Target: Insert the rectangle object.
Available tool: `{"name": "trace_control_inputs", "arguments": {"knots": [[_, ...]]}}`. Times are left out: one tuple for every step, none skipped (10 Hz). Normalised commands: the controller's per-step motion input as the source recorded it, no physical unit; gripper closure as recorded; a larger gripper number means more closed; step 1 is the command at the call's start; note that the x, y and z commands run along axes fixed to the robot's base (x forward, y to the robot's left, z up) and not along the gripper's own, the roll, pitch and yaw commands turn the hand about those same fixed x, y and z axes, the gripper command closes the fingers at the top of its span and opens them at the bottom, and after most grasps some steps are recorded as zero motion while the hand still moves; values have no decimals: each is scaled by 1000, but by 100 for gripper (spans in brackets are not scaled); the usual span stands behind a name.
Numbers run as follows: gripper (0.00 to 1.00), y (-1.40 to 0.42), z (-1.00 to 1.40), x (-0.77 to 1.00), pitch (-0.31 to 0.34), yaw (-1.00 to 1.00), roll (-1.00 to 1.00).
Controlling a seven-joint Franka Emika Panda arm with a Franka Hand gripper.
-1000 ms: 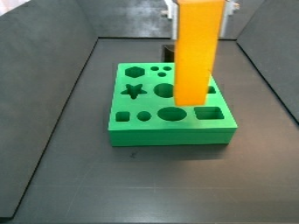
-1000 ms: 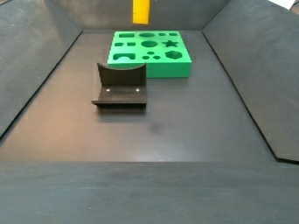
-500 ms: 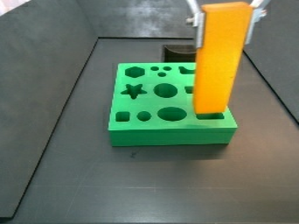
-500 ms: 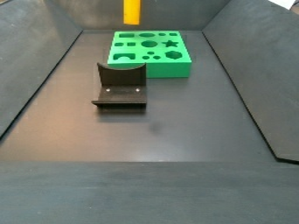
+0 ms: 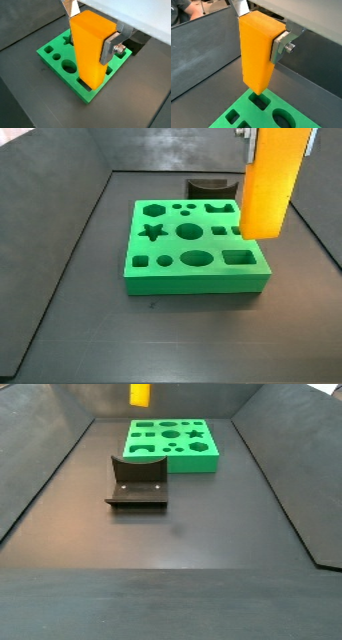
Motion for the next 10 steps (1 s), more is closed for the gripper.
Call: {"name": "trace_control_inputs", "arguments": {"knots": [[100, 131, -280, 1000, 0, 191, -30], [100, 157, -363, 711, 96, 74, -41], [100, 209, -91, 91, 11, 151, -87], [100, 74, -254, 23, 0, 117, -13], [100, 0, -471, -74, 0, 103, -31], [100, -31, -557, -14, 160, 57, -13], [100, -57, -494, 0, 260, 46, 0], [100, -40, -289, 46, 266, 14, 0], [100, -23, -257, 0, 309, 11, 0], [100, -80, -203, 0, 313, 11, 0]]}}
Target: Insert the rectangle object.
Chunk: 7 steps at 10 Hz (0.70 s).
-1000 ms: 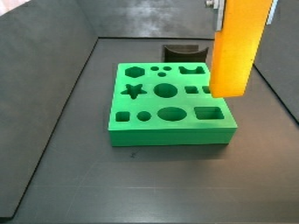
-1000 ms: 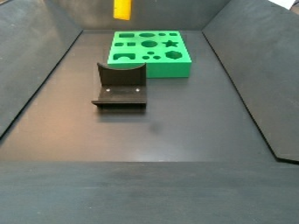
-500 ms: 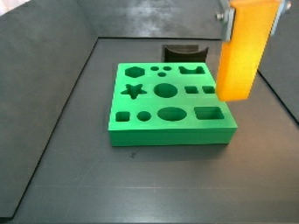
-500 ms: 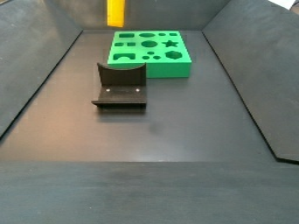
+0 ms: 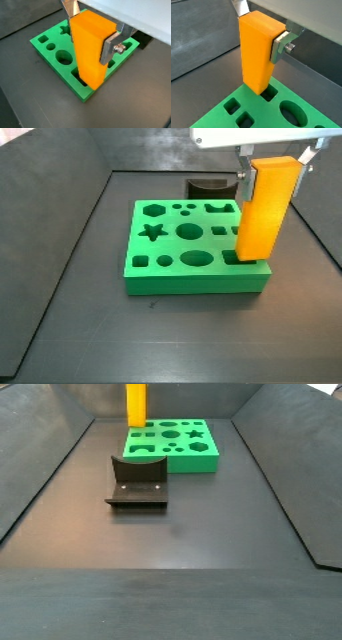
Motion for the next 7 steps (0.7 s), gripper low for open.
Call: {"name": "trace_control_inputs", "arguments": {"knots": [[100, -43, -197, -46, 289, 0, 10], [100, -17, -191, -169, 287, 0, 10], [100, -80, -206, -166, 283, 0, 0], [100, -134, -243, 0, 301, -31, 0], [100, -134, -266, 0, 331, -37, 0], [100, -177, -277, 40, 339, -106, 0], [100, -211, -246, 160, 317, -249, 0]]}}
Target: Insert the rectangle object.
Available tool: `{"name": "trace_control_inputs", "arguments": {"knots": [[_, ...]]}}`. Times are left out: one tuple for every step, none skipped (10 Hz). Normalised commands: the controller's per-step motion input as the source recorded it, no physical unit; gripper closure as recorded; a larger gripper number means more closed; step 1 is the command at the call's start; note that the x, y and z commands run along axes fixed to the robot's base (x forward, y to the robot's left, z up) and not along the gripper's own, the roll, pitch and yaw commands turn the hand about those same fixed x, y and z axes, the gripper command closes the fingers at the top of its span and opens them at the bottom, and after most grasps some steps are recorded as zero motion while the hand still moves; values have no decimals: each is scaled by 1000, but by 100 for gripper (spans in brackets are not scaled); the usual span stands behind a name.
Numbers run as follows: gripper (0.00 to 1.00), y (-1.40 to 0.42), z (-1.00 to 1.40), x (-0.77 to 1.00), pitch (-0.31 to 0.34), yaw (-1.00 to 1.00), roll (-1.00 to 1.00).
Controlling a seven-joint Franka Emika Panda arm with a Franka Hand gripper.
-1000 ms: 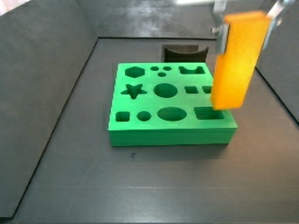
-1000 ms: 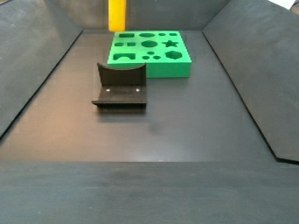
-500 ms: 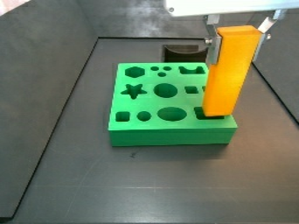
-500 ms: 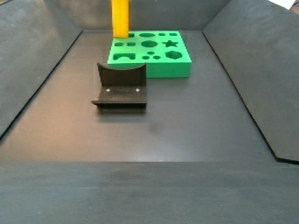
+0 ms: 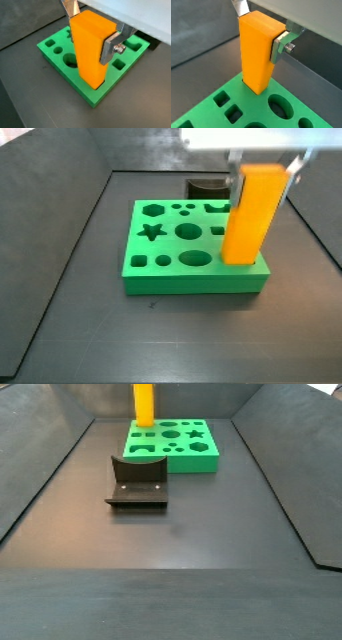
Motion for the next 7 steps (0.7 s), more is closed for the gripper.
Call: {"name": "trace_control_inputs", "arguments": {"knots": [[100, -169, -323, 126, 343, -251, 0], [100, -103, -469, 194, 273, -194, 29], [100, -117, -563, 189, 154, -94, 97], [100, -120, -529, 94, 39, -29, 101], [100, -63, -474, 0, 0, 0, 34], [100, 0, -209, 0, -111, 0, -71], [100, 0, 0, 0, 0, 0, 0]]}}
